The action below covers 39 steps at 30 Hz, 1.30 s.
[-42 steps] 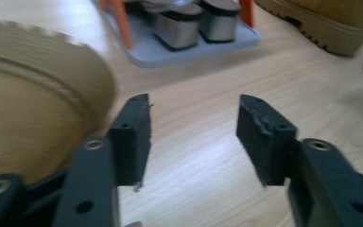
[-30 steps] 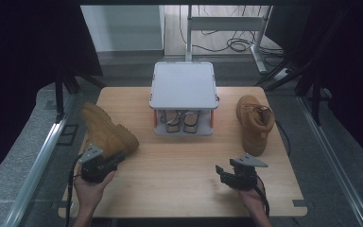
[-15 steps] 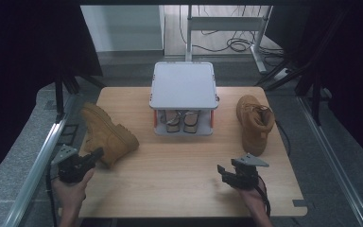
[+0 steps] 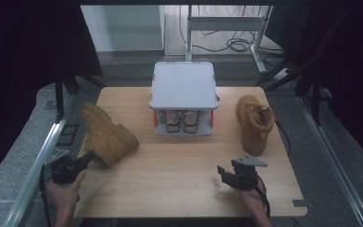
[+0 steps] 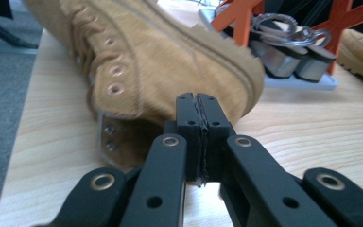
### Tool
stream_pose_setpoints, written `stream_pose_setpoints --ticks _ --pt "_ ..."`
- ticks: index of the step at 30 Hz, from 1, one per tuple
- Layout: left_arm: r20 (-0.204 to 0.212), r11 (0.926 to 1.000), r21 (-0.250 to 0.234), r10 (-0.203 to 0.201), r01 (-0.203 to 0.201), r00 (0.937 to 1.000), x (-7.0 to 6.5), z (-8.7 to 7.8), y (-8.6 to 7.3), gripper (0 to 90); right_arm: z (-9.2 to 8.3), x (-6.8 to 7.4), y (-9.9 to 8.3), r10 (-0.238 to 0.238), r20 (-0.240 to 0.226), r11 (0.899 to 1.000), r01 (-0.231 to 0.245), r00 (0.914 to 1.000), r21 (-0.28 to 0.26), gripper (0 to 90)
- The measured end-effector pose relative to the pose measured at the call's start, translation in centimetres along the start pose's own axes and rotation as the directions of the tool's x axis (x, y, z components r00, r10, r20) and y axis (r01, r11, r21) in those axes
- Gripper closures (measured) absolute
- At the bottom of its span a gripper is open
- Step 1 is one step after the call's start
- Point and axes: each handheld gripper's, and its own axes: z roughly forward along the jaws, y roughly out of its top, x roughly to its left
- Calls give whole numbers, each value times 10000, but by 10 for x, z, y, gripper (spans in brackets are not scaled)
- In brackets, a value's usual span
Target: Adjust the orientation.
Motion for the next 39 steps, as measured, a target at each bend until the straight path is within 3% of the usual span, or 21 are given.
stream_pose_setpoints --ticks 4,10,16,29,39 --pt "-373 9995 309 -25 37 9993 8 2 -9 888 0 0 0 16 49 10000 -16 10000 10 360" --pt "-241 9963 694 -494 510 9985 19 11 -22 888 2 -1 -1 -58 113 10000 58 9999 57 360" --pt "-174 9944 971 -391 406 9991 19 20 -25 889 4 -1 -3 -106 227 9998 103 9997 152 356" --pt "-89 9946 932 -444 450 9990 21 26 -26 896 4 -4 -4 40 234 9998 -44 9997 177 358" --pt "10 9970 733 -251 250 9997 13 25 -23 896 5 -8 -5 300 410 9994 -307 9987 149 360"
